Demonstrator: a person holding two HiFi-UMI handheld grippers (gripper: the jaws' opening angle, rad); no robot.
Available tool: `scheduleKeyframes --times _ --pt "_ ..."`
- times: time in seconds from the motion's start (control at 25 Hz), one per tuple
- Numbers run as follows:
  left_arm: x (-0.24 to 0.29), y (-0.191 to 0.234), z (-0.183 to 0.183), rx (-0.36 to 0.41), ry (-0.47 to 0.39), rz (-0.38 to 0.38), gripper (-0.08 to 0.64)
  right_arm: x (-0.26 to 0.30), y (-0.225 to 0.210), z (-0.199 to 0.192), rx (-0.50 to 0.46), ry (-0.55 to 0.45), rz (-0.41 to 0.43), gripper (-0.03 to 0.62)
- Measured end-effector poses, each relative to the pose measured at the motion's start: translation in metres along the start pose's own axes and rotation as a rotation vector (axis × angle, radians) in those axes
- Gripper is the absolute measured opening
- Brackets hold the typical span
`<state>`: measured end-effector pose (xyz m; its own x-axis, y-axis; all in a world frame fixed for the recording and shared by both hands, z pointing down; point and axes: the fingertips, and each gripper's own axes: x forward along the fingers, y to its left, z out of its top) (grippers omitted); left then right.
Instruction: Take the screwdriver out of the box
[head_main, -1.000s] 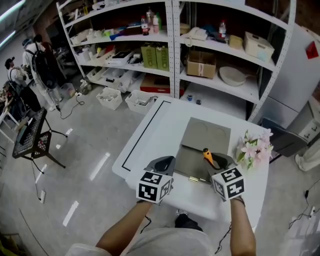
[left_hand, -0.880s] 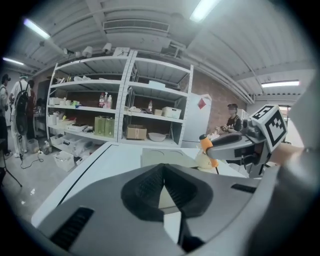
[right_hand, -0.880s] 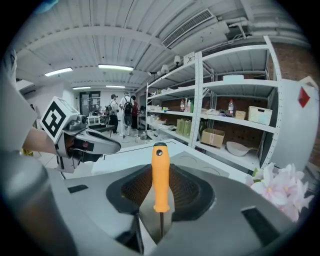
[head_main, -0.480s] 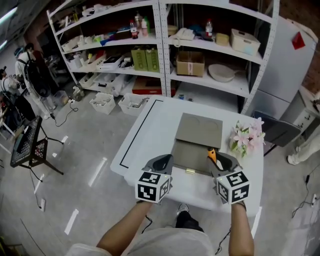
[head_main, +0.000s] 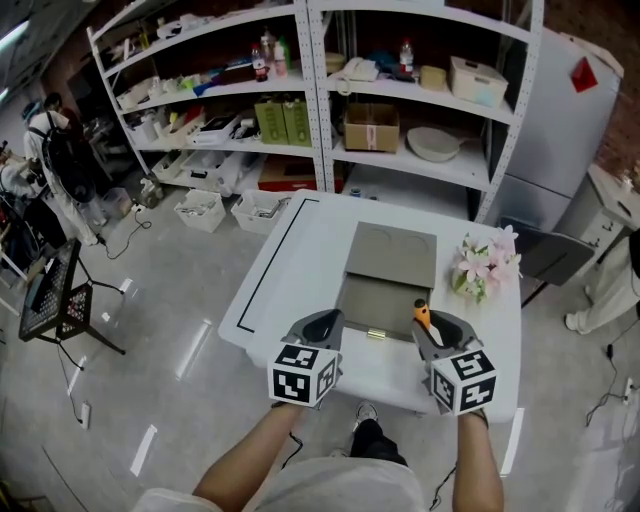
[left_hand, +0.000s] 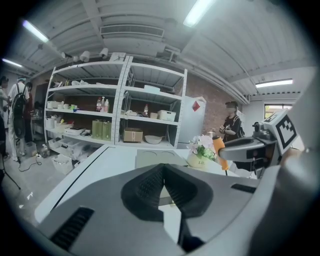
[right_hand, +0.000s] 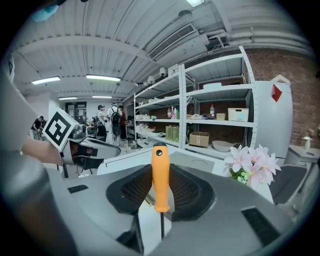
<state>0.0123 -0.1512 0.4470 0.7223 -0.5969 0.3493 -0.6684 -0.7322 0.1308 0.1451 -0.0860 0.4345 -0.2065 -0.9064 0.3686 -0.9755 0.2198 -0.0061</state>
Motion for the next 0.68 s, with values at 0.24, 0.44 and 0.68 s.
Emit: scheduleKeyframes --times 0.24,0.44,0.68 --pt "0.001 -0.007 -0.001 0.004 0.0 -0.011 0.006 -0.007 0.0 -0.002 0.005 -0.007 -0.005 0.112" --pt "0.001 -0.011 -0.002 0.006 0.007 -0.017 0.006 -0.01 -0.002 -0.001 0.004 -0.008 -0.007 0.112" --pt "0.003 -0.012 -0.001 0.007 0.007 -0.019 0.006 -0.01 -0.004 -0.001 -0.001 -0.008 -0.007 0.112"
